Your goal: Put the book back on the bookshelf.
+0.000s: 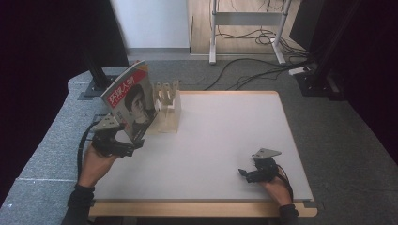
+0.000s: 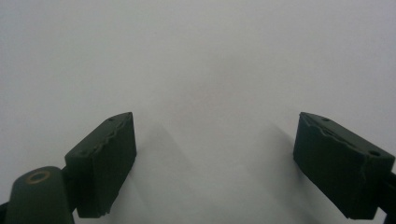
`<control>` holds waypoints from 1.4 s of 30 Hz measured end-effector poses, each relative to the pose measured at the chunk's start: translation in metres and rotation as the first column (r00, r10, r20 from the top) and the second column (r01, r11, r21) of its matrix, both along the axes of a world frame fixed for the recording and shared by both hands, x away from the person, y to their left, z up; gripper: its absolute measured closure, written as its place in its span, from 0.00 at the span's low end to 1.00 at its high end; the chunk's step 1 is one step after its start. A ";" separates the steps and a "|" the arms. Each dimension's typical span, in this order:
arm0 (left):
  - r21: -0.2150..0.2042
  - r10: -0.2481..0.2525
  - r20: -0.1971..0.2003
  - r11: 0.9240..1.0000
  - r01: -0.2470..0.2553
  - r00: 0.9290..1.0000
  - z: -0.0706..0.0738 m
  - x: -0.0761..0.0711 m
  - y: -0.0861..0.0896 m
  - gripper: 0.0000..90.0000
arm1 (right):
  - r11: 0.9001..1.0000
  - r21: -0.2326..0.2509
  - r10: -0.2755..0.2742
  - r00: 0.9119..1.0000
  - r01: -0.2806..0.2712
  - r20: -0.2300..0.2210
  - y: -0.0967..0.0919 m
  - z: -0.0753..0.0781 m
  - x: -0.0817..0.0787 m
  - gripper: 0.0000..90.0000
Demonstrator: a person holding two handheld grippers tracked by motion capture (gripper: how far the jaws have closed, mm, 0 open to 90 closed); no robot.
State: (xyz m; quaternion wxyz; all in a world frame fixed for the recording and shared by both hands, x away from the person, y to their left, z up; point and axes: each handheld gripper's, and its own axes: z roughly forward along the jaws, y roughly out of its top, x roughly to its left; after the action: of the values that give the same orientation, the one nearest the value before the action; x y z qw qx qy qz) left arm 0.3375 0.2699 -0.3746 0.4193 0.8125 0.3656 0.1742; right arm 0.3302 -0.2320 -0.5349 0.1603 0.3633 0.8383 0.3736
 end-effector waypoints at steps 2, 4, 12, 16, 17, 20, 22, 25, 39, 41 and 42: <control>-0.011 -0.017 -0.007 1.000 0.017 1.000 -0.005 0.003 -0.008 0.00 | 1.000 0.000 0.000 1.000 0.000 0.000 0.000 0.000 0.000 0.14; -0.016 -0.034 -0.012 0.999 0.034 0.999 -0.012 0.006 -0.016 0.00 | 1.000 0.000 0.000 1.000 0.000 0.000 0.000 0.000 0.000 0.14; 0.041 -0.091 -0.039 0.995 0.093 0.995 -0.043 0.014 -0.047 0.00 | 1.000 0.000 -0.001 1.000 0.001 0.000 0.000 0.000 0.000 0.14; 0.058 -0.106 -0.055 0.992 0.109 0.993 -0.060 0.016 -0.058 0.00 | 1.000 0.000 -0.001 1.000 0.001 0.000 0.000 0.000 0.000 0.14; 0.066 -0.109 -0.056 0.991 0.113 0.992 -0.063 0.016 -0.060 0.00 | 1.000 0.000 -0.001 1.000 0.001 0.000 0.000 0.000 0.000 0.14; 0.063 -0.120 -0.069 0.990 0.124 0.990 -0.076 0.017 -0.065 0.00 | 1.000 0.000 -0.001 1.000 0.001 0.000 0.000 0.000 0.000 0.14; 0.058 -0.130 -0.076 0.989 0.135 0.989 -0.084 0.017 -0.067 0.00 | 1.000 0.000 -0.001 1.000 0.001 0.000 0.000 0.000 0.000 0.14; 0.068 -0.136 -0.087 0.987 0.142 0.987 -0.096 0.016 -0.071 0.00 | 1.000 0.001 -0.001 1.000 0.001 0.000 0.000 0.000 0.000 0.14; 0.160 -0.139 -0.162 0.973 0.165 0.977 -0.153 0.011 -0.084 0.00 | 1.000 0.001 -0.001 1.000 0.001 0.000 0.000 0.000 0.000 0.14; 0.158 -0.136 -0.158 0.974 0.161 0.978 -0.153 0.010 -0.083 0.00 | 1.000 0.001 0.000 1.000 0.000 0.000 0.000 0.000 0.000 0.14; 0.163 -0.135 -0.154 0.974 0.160 0.979 -0.153 0.010 -0.084 0.00 | 1.000 0.001 -0.001 1.000 0.001 0.000 0.000 0.000 0.000 0.14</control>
State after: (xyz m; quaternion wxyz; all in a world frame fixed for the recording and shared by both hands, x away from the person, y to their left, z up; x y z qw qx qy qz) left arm 0.3472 0.1861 -0.5280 0.3311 0.8815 0.3163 0.1154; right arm 0.3298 -0.2321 -0.5353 0.1602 0.3640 0.8378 0.3741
